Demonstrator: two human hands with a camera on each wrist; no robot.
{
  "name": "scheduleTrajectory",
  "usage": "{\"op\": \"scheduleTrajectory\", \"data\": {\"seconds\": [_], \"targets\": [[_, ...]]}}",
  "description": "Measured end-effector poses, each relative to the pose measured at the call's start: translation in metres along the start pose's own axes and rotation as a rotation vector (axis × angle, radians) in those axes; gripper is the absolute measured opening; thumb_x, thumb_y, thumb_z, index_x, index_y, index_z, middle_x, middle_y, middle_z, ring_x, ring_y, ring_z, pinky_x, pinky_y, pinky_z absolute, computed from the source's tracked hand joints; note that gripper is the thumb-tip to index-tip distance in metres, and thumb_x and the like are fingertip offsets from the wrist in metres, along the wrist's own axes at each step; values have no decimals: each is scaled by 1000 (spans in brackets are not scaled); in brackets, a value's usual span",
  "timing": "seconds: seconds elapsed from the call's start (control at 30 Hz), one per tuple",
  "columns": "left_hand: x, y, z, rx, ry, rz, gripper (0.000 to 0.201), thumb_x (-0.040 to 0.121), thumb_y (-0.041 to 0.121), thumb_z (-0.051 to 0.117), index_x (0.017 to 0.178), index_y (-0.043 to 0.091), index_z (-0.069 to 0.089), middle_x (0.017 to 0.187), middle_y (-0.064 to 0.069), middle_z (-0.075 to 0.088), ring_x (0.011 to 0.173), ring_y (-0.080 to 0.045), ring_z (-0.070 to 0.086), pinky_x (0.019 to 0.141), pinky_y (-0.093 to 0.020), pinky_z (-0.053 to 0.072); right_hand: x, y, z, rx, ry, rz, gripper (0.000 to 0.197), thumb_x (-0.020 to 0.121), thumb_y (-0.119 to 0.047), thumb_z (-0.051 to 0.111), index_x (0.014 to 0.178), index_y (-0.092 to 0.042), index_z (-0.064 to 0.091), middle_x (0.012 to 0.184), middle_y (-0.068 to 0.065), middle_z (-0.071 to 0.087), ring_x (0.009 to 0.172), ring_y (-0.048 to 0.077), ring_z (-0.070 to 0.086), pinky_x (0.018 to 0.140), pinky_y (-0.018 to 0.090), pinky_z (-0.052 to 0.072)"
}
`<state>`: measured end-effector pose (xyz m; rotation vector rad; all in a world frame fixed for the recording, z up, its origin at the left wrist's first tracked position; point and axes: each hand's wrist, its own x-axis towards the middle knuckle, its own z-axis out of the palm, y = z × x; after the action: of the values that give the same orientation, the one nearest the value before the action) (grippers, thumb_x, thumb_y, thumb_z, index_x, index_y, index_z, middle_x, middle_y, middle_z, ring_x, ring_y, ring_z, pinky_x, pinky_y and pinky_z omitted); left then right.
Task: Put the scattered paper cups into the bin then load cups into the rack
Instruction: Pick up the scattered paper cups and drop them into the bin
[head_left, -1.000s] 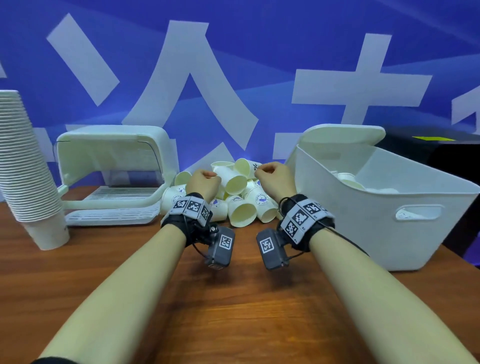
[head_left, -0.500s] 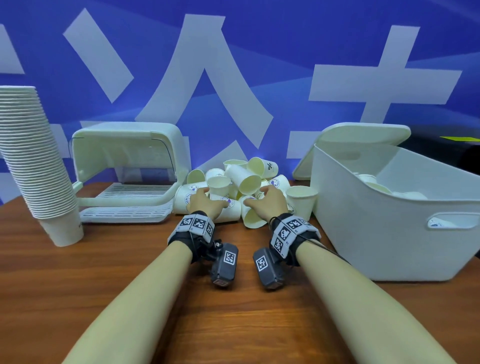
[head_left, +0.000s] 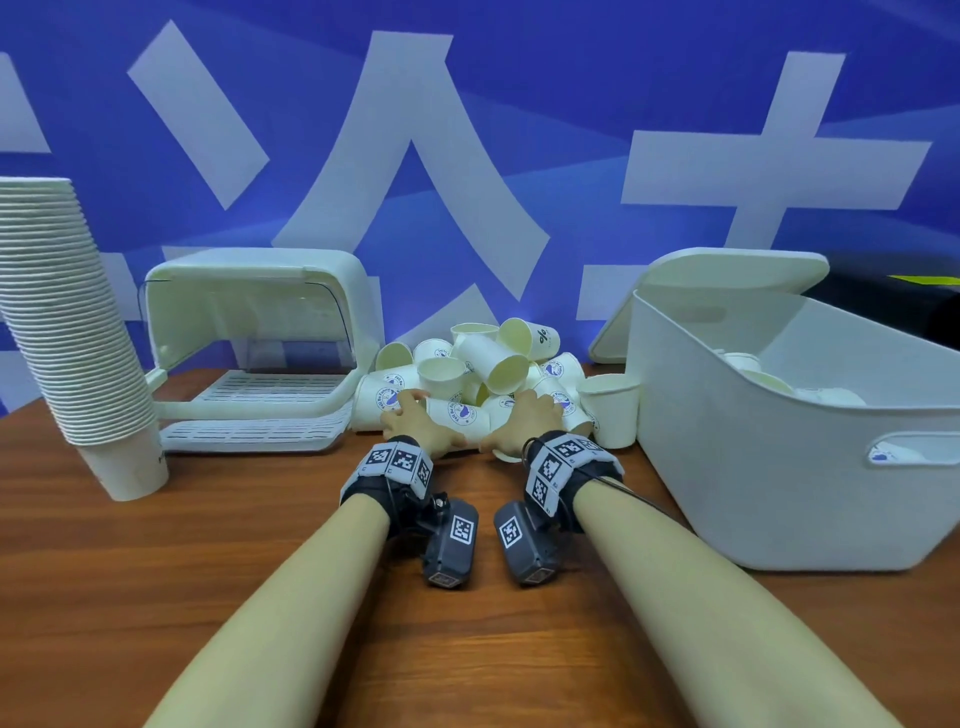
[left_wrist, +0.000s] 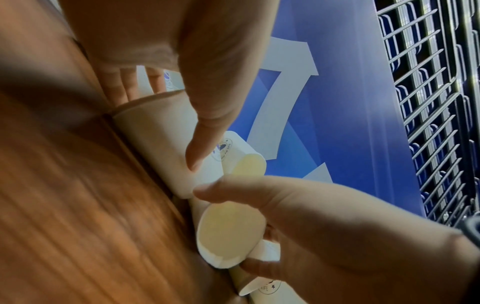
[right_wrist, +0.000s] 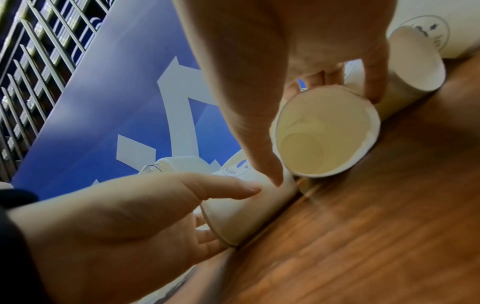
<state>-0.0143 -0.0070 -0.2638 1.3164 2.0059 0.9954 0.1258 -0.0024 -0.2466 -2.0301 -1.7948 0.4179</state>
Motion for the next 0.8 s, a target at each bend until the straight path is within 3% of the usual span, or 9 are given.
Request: {"op": "scheduleTrajectory", "data": {"seconds": [0.13,0.23,0.37,0.43,0.53,0.57,0.63,0.7,0.8], "targets": [[-2,1,3,-64,-39,-8,89,66,22,86,132,16,26,128,-17,45,115,-33,50,89,-37,43,-1,-2,0,-21,-5,17,83,68,-44,80,132,-11,39,135,13,42,131,32,35,104,39,34],[-3,1,-1,-89,-68,6,87,71,24,82,135,14,25,128,-15,49,115,-32,52,85,-32,40,-3,-4,0,-9,-8,37,77,71,-41,77,131,-11,38,134,15,43,123,34,45,96,40,41],[0,-3,-6,-162,-63,10,72,78,35,75,136,19,35,134,-10,49,119,-28,51,97,-30,41,-7,-1,-2,75,-38,51,80,65,-39,77,132,-13,40,130,12,48,112,29,54,79,33,45],[-2,-1,-12,-223,-45,8,73,74,41,75,136,23,41,135,-8,52,119,-28,53,103,-36,42,-10,2,-6,116,-24,56,82,63,-43,77,130,-11,42,130,12,49,113,28,54,84,33,48],[-7,6,-18,-319,-29,-5,100,55,47,76,142,18,37,136,-7,51,120,-29,53,102,-41,44,-14,2,-14,191,39,98,92,63,-50,76,135,-7,38,132,9,46,124,27,48,100,36,42],[-8,9,-20,-332,-11,-11,104,55,44,80,143,15,34,137,-9,49,120,-29,52,102,-39,44,-16,2,-18,228,58,101,96,61,-51,76,137,-7,36,132,9,46,124,28,47,103,39,40],[-9,13,-22,-339,42,-5,97,63,35,85,141,10,34,134,-11,50,119,-28,52,95,-33,44,-21,2,-26,321,78,53,107,53,-53,75,139,-7,32,129,9,47,120,29,50,100,44,44],[-10,18,-22,-343,90,45,88,61,32,88,133,10,42,127,-10,55,113,-26,56,88,-31,45,-23,5,-32,426,106,-12,112,46,-56,73,138,-7,31,124,8,51,114,27,54,93,43,49],[-16,28,-22,-372,98,128,78,55,31,91,118,12,48,112,-7,60,100,-24,59,82,-34,51,-23,9,-40,543,139,-78,94,59,-44,81,135,-11,35,121,5,56,109,23,57,90,37,51]]}}
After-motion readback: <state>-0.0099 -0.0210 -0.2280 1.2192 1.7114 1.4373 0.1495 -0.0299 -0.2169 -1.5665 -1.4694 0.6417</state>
